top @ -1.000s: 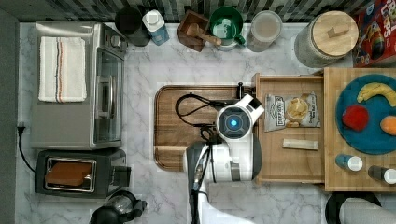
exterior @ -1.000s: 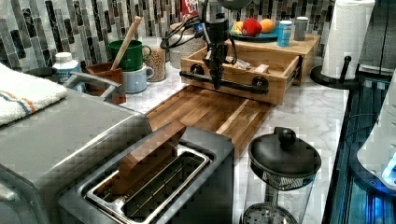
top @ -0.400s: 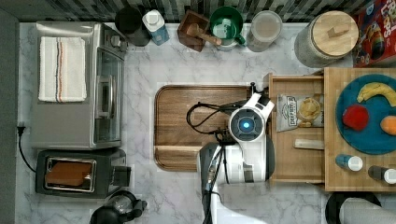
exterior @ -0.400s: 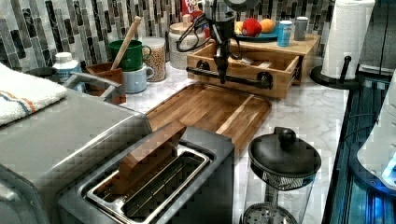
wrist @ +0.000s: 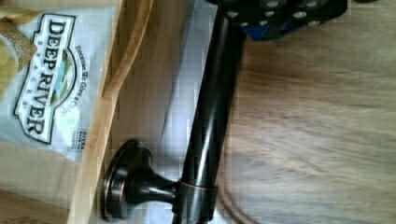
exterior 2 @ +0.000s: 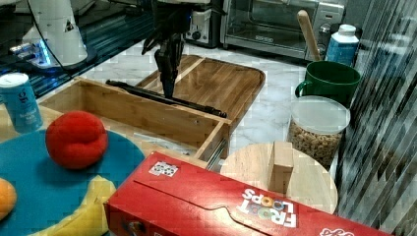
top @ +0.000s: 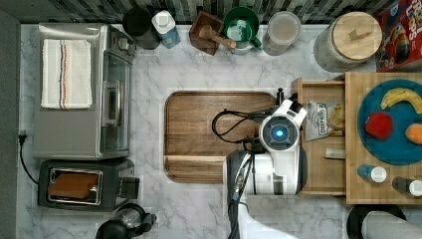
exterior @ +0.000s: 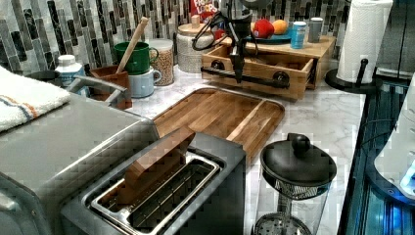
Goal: Close the drawer.
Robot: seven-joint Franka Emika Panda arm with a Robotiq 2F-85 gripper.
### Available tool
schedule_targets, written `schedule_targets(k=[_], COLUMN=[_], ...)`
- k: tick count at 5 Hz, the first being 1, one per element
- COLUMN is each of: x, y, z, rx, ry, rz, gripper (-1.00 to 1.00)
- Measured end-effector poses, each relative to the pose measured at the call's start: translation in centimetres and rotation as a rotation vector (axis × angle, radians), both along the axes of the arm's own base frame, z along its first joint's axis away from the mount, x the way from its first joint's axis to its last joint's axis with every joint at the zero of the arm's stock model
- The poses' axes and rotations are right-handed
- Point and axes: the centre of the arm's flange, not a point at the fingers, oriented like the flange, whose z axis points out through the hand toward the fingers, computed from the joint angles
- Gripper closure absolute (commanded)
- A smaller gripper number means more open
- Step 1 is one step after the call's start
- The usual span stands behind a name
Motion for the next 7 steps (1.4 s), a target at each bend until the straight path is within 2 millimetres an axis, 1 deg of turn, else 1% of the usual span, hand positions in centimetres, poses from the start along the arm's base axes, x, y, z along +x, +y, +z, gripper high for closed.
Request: schedule_targets(k=[2,4,5,6,7], x=[1.5,1.4,1.9,2.6,3.3], y=[-5.0,-10.2,-12.9,-14.5,-13.9], z=[-0.6,0.2,-0.1,-0.7,-0.6], rx=[0.053,0.018,0.042,0.039,0.013], ry=[0.002,-0.009,-0.044,-0.027,0.024], rz=[-0.099,-0.117,-0.119,-0.065,-0.005], gripper=[1.00,1.00,1.00,1.00,1.00])
